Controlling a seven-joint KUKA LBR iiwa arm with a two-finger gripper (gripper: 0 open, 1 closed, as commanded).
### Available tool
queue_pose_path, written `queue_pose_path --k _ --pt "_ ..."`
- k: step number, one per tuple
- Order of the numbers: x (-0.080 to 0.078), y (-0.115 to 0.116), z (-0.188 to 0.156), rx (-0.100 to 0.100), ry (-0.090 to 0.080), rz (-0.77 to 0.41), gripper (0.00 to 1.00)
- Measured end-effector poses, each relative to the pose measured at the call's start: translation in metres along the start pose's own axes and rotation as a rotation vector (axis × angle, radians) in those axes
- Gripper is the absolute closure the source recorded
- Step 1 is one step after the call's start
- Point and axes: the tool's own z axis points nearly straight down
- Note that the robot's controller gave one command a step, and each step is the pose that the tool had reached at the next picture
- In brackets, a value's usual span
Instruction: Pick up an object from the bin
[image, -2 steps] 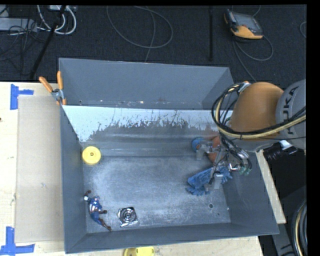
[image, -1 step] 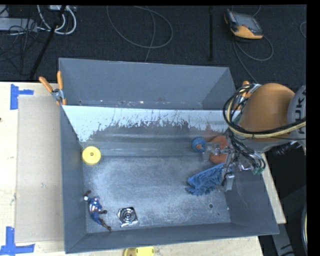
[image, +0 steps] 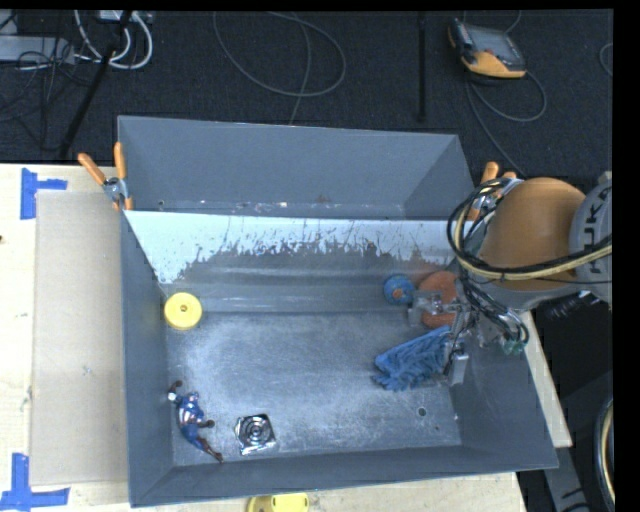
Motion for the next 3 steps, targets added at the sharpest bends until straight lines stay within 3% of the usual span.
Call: queue_pose_path --k 1,3 --pt "-0.0027 -0.0168 0.0253 -0.002 -0.003 -0.066 1.0" --pt "-0.0024 -0.0165 0.0232 -0.002 -0.003 -0.066 1.0"
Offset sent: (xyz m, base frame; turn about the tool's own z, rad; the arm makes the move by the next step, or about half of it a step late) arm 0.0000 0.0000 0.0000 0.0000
